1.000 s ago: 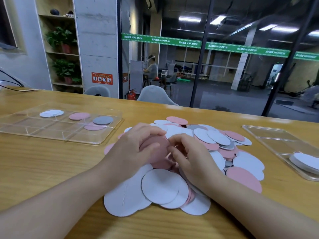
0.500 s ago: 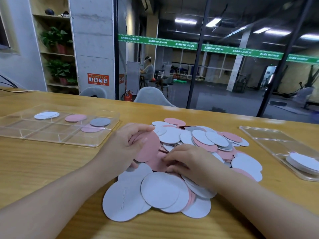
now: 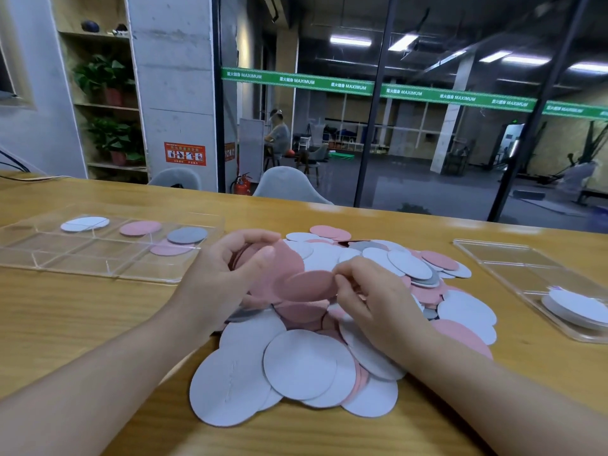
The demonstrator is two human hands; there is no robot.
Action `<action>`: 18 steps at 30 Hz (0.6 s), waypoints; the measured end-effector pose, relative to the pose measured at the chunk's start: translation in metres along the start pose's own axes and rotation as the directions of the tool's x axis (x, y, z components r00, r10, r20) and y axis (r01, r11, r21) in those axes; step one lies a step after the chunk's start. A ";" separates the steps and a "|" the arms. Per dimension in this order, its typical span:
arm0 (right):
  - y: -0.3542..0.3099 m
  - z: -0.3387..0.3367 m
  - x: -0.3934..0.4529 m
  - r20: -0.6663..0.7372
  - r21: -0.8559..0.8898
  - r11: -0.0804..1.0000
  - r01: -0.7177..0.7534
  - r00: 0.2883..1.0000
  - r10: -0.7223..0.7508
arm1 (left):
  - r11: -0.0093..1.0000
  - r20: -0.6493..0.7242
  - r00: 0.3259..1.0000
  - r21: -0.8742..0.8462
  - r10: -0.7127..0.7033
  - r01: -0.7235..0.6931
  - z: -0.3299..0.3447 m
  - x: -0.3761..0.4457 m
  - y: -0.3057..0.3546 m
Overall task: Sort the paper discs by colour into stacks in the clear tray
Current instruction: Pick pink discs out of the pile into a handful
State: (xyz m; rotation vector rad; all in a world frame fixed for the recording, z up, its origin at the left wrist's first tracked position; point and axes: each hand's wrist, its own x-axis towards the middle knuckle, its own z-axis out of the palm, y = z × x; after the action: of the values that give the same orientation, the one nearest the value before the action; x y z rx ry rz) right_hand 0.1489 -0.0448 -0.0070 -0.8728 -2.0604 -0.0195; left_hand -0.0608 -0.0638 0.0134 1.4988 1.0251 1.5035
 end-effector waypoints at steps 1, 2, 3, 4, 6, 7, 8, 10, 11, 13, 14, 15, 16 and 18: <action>-0.002 0.000 0.001 -0.016 0.038 0.999 -0.032 0.999 0.033 | 1.000 0.027 1.000 -0.007 0.003 -0.003 0.000 -0.001 0.000; -0.004 0.001 0.001 -0.019 0.075 0.995 -0.064 0.998 0.066 | 1.000 0.052 0.999 -0.002 0.015 -0.015 0.000 -0.001 0.000; -0.007 0.002 0.001 -0.016 0.106 0.991 -0.086 0.996 0.089 | 0.999 0.073 0.997 0.012 0.030 -0.031 0.000 -0.002 -0.001; -0.008 0.003 0.002 -0.013 0.129 0.987 -0.097 0.995 0.100 | 0.998 0.093 0.994 0.030 0.049 -0.052 0.000 -0.002 -0.002; -0.011 0.004 0.002 -0.013 0.172 0.980 -0.102 0.994 0.106 | 0.992 0.144 0.985 0.066 0.095 -0.106 0.002 -0.003 -0.003; -0.012 0.005 0.002 -0.012 0.198 0.974 -0.105 0.994 0.110 | 0.986 0.167 0.978 0.090 0.121 -0.137 0.003 -0.004 -0.004; -0.013 0.006 0.002 -0.008 0.219 0.970 -0.107 0.994 0.112 | 0.978 0.187 0.972 0.124 0.143 -0.167 0.003 -0.004 -0.005; -0.014 0.007 0.001 0.011 0.222 0.970 -0.102 0.995 0.103 | 0.968 0.210 0.968 0.174 0.141 -0.179 0.004 -0.005 -0.008; -0.014 0.007 0.001 0.025 0.209 0.973 -0.101 0.995 0.098 | 0.970 0.209 0.970 0.183 0.120 -0.159 0.005 -0.005 -0.009; -0.010 0.007 0.000 0.035 0.168 0.981 -0.097 0.995 0.092 | 0.973 0.201 0.976 0.196 0.081 -0.121 0.006 -0.006 -0.009; -0.008 0.006 0.001 0.023 0.144 0.985 -0.093 0.996 0.091 | 0.974 0.193 0.979 0.201 0.069 -0.109 0.006 -0.006 -0.009; -0.006 0.005 0.001 0.004 0.119 0.989 -0.092 0.996 0.092 | 0.975 0.181 0.982 0.201 0.061 -0.097 0.006 -0.006 -0.008; -0.004 0.003 0.002 -0.014 0.089 0.991 -0.095 0.995 0.097 | 0.976 0.168 0.984 0.198 0.056 -0.089 0.006 -0.006 -0.008; -0.001 -0.001 0.005 -0.016 0.039 0.990 -0.137 0.990 0.138 | 0.978 0.145 0.988 0.193 0.049 -0.077 0.004 -0.005 -0.008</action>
State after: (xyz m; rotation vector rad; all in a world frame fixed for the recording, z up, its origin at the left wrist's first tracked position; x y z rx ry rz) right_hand 0.1468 -0.0434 -0.0030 -0.9852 -1.9729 0.0856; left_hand -0.0565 -0.0653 0.0045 1.7654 1.0775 1.3489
